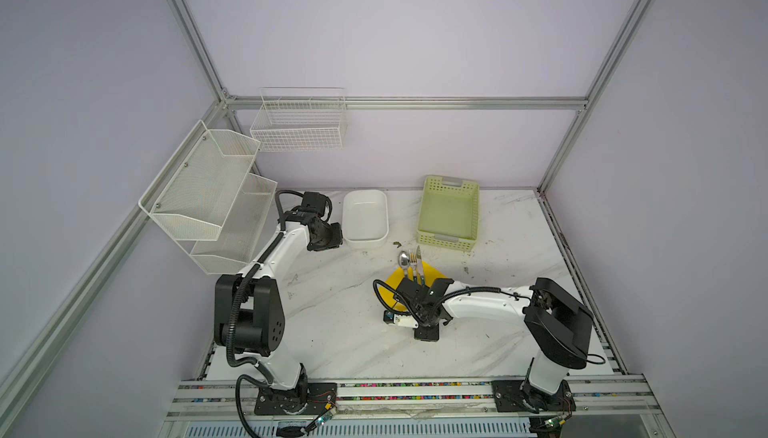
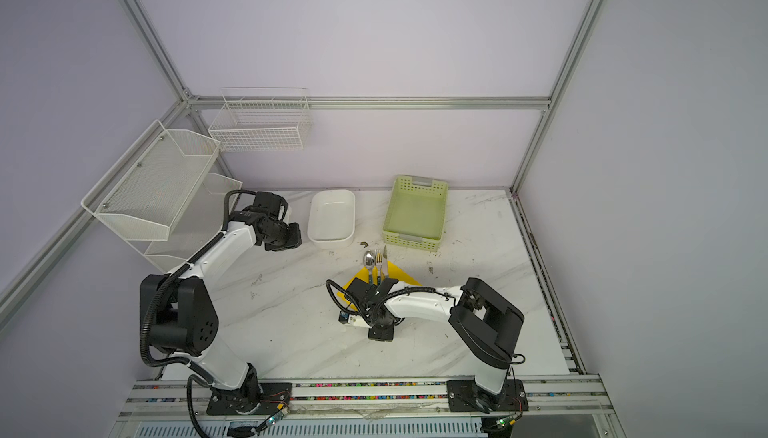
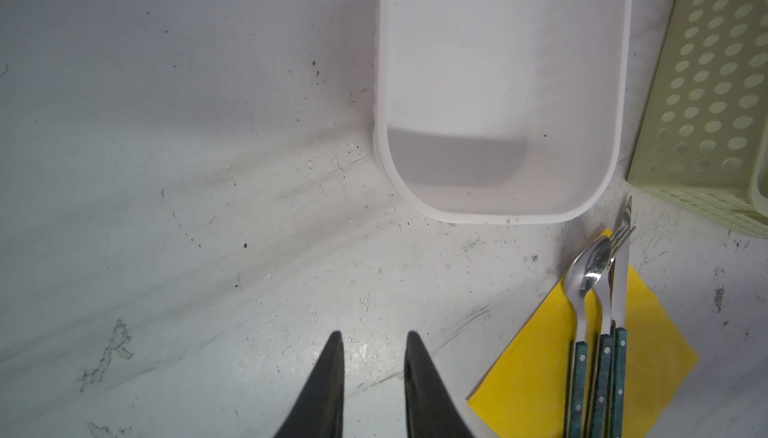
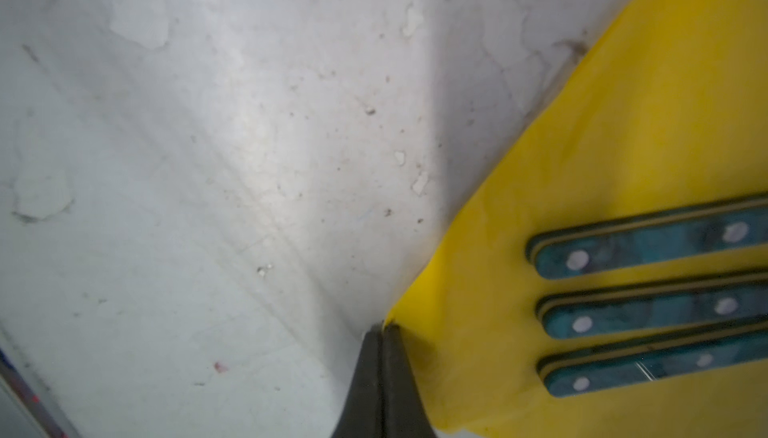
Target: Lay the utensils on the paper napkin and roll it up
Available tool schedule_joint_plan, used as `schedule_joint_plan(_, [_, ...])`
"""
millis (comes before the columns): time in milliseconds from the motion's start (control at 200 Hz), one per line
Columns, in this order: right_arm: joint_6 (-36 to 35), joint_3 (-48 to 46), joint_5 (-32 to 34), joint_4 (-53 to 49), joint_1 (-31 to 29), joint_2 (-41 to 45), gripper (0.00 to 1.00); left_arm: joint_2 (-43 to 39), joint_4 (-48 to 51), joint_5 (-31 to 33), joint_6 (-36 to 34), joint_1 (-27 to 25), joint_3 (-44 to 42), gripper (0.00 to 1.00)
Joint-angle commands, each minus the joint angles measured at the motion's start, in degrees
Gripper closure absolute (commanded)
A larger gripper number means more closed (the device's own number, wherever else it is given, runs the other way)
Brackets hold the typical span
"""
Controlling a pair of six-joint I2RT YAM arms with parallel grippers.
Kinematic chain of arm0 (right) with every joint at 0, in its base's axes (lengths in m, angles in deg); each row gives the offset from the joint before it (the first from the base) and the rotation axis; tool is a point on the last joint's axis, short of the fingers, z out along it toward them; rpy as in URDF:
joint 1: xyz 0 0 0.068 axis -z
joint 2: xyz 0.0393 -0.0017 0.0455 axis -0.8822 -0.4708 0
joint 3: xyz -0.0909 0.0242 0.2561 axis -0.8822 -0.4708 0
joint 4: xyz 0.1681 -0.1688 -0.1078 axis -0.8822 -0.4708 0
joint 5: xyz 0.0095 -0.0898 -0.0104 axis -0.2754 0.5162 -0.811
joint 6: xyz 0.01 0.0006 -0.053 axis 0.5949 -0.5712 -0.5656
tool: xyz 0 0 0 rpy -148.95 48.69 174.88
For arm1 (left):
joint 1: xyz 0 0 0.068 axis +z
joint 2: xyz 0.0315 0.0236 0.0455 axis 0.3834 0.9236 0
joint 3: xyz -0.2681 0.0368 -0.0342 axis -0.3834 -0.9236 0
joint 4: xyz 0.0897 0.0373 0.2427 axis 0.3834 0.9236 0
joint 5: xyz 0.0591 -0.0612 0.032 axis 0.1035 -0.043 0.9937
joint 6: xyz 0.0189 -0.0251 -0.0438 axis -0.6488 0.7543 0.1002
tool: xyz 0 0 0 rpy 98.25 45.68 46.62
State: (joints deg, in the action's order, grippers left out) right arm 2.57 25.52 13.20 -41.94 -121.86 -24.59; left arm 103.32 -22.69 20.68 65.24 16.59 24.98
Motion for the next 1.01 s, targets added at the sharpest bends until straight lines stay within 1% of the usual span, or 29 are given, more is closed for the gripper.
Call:
schedule_joint_plan(0, [-1.8,1.5,1.2,-2.1,0.4,0.4,1.00,0.2,-0.3,0.2,-1.0,0.3,-1.6,0.75])
schedule_joint_plan(455, [-2.5,3.1,1.4,-2.0,1.4,3.5,1.00,0.2,-0.3,0.1,-0.9,0.3,-1.6,0.74])
schedule_joint_plan(675, [-3.4,4.1,2.8,-2.0,2.9,3.9,1.00,0.3,-0.3,0.1,-1.0,0.3,-1.5,0.75])
schedule_joint_plan(1000, [-5.4,6.2,2.6,-0.9,4.7,2.9,1.00,0.5,-0.3,0.4,-1.1,0.3,-1.7,0.75])
